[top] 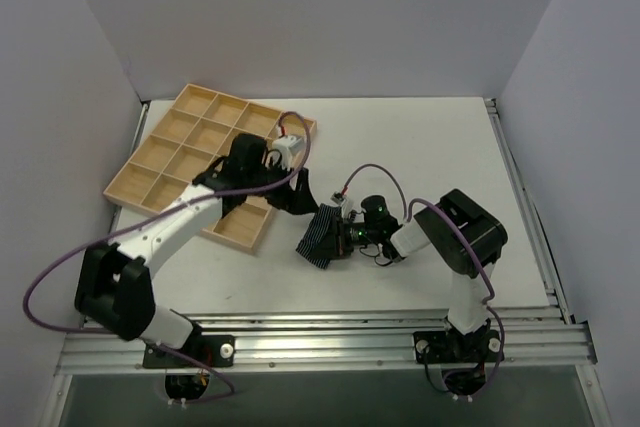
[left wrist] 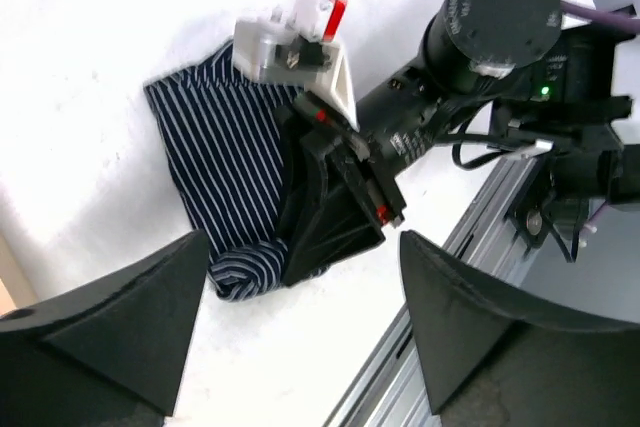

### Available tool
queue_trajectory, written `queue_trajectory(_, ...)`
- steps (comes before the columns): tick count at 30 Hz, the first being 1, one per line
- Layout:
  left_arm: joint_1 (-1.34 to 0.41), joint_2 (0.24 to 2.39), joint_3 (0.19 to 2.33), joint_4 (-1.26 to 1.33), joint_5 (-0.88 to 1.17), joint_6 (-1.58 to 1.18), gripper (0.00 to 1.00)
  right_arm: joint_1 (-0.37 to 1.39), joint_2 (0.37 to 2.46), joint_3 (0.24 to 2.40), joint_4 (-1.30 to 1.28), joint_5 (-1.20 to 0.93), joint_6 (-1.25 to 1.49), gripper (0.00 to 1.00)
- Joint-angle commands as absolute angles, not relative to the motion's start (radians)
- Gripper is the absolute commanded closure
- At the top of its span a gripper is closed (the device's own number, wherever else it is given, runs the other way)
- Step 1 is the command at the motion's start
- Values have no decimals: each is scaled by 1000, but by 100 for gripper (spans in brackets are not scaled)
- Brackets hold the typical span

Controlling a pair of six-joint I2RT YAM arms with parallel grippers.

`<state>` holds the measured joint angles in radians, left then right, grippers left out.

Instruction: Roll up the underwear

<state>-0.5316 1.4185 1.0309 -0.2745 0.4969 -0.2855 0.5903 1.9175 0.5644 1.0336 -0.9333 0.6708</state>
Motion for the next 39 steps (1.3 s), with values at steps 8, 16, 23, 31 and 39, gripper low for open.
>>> queue_trajectory(8, -385, 1887, 1480, -1019, 1042, 518, 53, 594, 2008, 508, 764, -885, 591, 90)
queue_trajectory(16, -454, 1911, 1421, -999, 913, 572, 47, 592, 2003, 506, 765, -882, 587, 89)
queue_trajectory(23, -474, 1904, 1341, -836, 878, 511, 44, 592, 2000, 508, 756, -877, 581, 89)
queue_trajectory(31, -477, 1933, 1336, -723, 842, 446, 44, 594, 1996, 508, 749, -873, 578, 89)
queue_trajectory(39, -489, 1945, 1310, -692, 859, 430, 42, 594, 1993, 509, 746, -865, 577, 89)
